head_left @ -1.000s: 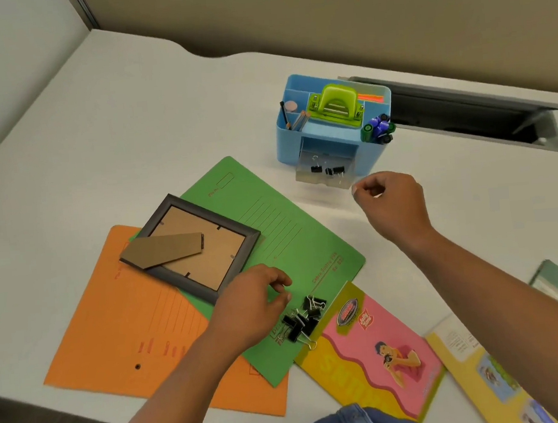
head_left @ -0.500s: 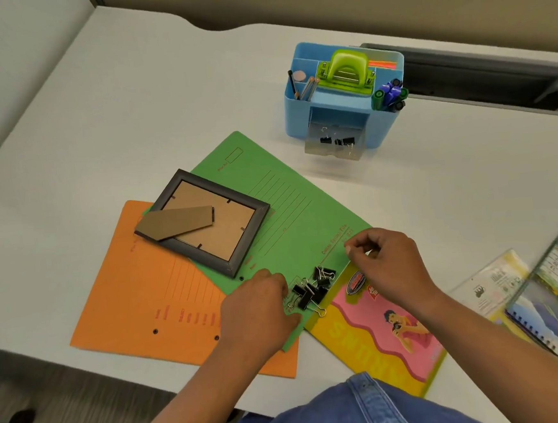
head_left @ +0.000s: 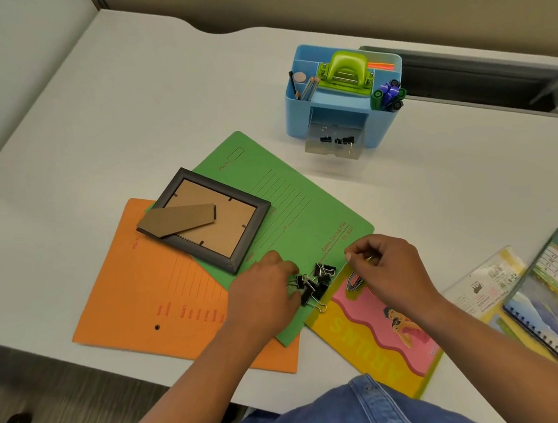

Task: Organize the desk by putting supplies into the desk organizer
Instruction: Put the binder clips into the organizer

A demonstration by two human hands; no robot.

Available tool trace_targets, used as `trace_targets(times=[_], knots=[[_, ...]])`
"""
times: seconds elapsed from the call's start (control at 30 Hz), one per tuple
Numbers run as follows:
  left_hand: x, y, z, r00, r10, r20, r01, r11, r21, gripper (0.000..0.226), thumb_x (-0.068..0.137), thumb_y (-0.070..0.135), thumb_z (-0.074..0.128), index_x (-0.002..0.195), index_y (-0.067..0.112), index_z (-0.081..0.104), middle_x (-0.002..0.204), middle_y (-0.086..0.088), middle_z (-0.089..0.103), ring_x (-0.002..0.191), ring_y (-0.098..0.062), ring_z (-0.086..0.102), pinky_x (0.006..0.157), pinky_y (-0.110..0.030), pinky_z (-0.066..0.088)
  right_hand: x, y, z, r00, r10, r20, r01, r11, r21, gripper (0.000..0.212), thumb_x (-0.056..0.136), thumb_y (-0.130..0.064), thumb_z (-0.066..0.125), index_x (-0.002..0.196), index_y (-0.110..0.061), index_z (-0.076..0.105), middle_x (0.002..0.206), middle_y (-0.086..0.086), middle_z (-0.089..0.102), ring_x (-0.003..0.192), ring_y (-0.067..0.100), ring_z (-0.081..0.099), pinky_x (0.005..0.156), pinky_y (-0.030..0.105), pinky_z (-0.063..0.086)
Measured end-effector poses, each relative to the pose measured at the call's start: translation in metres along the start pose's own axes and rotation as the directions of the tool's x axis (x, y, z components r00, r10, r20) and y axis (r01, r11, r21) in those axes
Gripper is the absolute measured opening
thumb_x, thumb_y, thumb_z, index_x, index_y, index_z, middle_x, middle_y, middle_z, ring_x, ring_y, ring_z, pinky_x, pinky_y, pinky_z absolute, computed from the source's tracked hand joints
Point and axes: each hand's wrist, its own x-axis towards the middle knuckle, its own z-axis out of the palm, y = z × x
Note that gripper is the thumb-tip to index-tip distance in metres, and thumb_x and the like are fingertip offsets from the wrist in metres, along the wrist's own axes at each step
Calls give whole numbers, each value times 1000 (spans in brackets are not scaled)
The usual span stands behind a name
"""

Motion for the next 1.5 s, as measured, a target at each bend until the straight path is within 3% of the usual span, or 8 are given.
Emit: trace_targets(times=[0.23,0.43,0.57,0.73,0.83,1.1,1.3,1.5], knots=[[10,0,-1,999,15,-32,-14,1000,28,31,84,45,60,111,29,66,102,11,55,90,-12,58,66,-28,50,-3,-3,-2,1000,14,1,-14,1000,-2,9,89,-19,68,82,-25,71,78,-11,69,61,-2,59,53,7,41],[12,8,-19,967,70,-243,-86,995,-54,28,80,46,62,103,31,67,94,16,56,80,-6,56,57,-23,44,-2,-22,-5,998,-4,66,-2,996,93,7,88,-18,69,87,-24,73,76,-11,68,61,-2,61,55,8,43],[17,21,-31,925,131,-356,-174,980,-93,27,75,43,64,98,31,70,87,15,57,72,-6,57,50,-20,41,4,-42,-3,987,-4,160,-29,978,207,10,84,-20,74,94,-23,75,79,-7,72,65,7,67,61,16,52],[25,31,-41,883,149,-446,-227,966,-126,28,74,39,68,99,27,72,86,13,58,72,-7,58,49,-27,49,18,-56,-9,990,-21,140,-15,969,247,11,80,-10,76,88,-17,74,76,-1,72,62,7,65,62,20,53],[28,31,-45,870,101,-482,-212,961,-180,35,76,40,72,108,27,69,94,14,57,79,-4,55,55,-21,45,35,-62,-19,995,-29,91,8,973,230,13,79,-7,77,83,-18,72,73,-3,72,63,6,66,65,22,53],[23,19,-43,916,11,-402,-124,958,-258,29,83,41,68,110,30,67,91,22,50,61,10,40,61,-5,27,133,-82,-56,968,-84,-237,80,996,-24,9,79,-18,76,88,-19,74,80,-2,72,77,15,69,80,34,58],[14,6,-31,952,-22,-304,-64,961,-270,28,86,43,64,112,34,66,93,24,51,62,10,41,61,-5,27,177,-91,-44,968,-83,-238,39,982,-183,10,79,-25,75,80,-29,66,83,-2,71,82,17,67,80,34,57],[9,-4,-23,971,-45,-236,-17,967,-255,26,90,42,58,114,35,64,95,25,50,75,3,49,63,-13,39,180,-89,-37,978,-107,-179,76,982,-171,11,83,-18,70,83,-29,68,85,-2,72,78,16,69,78,37,59]])
